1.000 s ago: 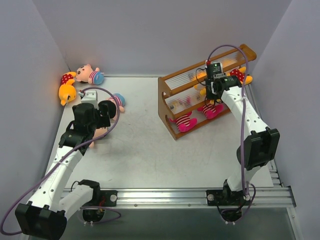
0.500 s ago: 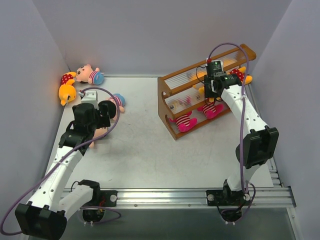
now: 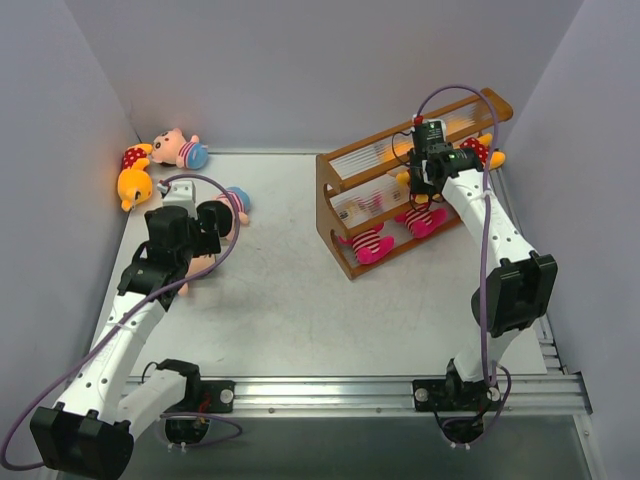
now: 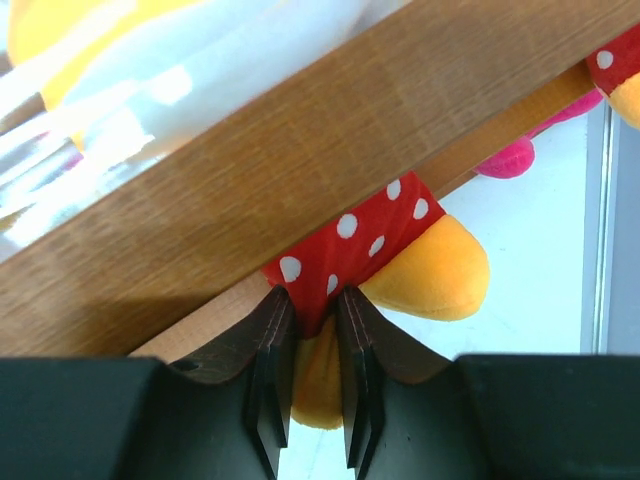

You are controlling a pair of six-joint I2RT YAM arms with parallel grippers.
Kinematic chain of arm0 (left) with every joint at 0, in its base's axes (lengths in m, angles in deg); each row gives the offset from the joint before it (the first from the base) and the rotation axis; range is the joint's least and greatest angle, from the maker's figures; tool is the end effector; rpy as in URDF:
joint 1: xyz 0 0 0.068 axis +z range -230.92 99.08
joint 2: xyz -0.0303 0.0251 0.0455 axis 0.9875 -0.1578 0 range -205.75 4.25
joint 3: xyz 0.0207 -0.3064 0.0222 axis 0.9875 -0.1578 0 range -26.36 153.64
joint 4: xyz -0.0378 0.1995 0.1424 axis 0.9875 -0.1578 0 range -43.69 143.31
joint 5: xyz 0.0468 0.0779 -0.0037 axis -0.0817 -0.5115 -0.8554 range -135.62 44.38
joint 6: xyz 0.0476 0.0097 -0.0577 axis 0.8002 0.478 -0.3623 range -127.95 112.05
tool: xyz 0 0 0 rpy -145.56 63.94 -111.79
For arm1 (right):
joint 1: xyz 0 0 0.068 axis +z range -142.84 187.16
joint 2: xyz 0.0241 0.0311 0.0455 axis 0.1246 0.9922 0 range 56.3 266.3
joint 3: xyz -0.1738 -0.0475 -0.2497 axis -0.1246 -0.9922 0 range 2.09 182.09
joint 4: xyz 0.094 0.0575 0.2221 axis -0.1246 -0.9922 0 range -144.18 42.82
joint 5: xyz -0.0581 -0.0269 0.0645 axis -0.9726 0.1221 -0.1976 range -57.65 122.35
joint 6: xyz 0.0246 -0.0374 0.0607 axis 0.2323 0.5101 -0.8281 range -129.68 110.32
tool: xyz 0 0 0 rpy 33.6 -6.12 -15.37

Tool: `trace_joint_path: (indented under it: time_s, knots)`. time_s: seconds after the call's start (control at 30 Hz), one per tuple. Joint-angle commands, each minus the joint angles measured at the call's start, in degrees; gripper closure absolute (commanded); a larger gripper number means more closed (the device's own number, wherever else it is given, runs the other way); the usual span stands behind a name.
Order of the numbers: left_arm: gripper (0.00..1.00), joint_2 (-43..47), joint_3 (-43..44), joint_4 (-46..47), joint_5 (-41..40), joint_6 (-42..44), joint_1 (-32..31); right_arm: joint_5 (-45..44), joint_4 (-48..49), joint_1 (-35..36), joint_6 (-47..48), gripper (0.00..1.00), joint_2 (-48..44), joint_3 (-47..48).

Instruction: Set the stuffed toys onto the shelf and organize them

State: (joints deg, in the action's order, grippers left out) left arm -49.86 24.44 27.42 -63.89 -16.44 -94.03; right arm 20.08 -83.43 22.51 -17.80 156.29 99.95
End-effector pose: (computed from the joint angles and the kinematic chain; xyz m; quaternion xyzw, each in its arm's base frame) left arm 0.1945 -0.0248 0.3376 -0.0460 0.8541 0.0409 0.5164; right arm 0.4003 0.0958 0.3760 -0.0100 0.8962 -0.0061 0.4435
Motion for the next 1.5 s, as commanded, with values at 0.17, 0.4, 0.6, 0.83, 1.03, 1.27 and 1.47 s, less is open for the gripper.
trace_joint_path:
  time_s: [0.17, 0.4, 0.6, 0.83, 1.03, 1.27, 1.47]
  knots:
    - [0.06, 0.8, 0.1, 2.9, -0.8, 0.4, -0.4, 0.6, 6.0, 0.1, -1.7, 0.80, -3.2, -3.0]
    - [0.06, 0.8, 0.0, 2.9, -0.7, 0.5, -0.5, 0.5, 6.7, 0.0, -2.0, 0.73, -3.5, -3.8]
    - [0.06, 0.8, 0.0, 2.9, -0.7, 0.6, -0.5, 0.5, 6.9, -0.1, -2.4, 0.60, -4.4, -3.8]
    - [0.06, 0.9, 0.0, 2.9, -0.7, 0.5, -0.4, 1.5, 7.2, -0.1, -2.8, 0.50, -5.9, -4.1]
    - [0.06, 0.9, 0.0, 2.9, -0.5, 0.6, -0.5, 1.4, 7.2, 0.0, -2.7, 0.46, -7.1, -5.1]
    - [0.06, 0.9, 0.0, 2.9, -0.5, 0.6, -0.4, 2.9, 11.5, -0.1, -2.9, 0.46, -11.8, -9.8]
    - [0.06, 0.9, 0.0, 2.9, -0.5, 0.6, -0.5, 5.6, 18.5, -0.8, -4.0, 0.50, -18.7, -16.2]
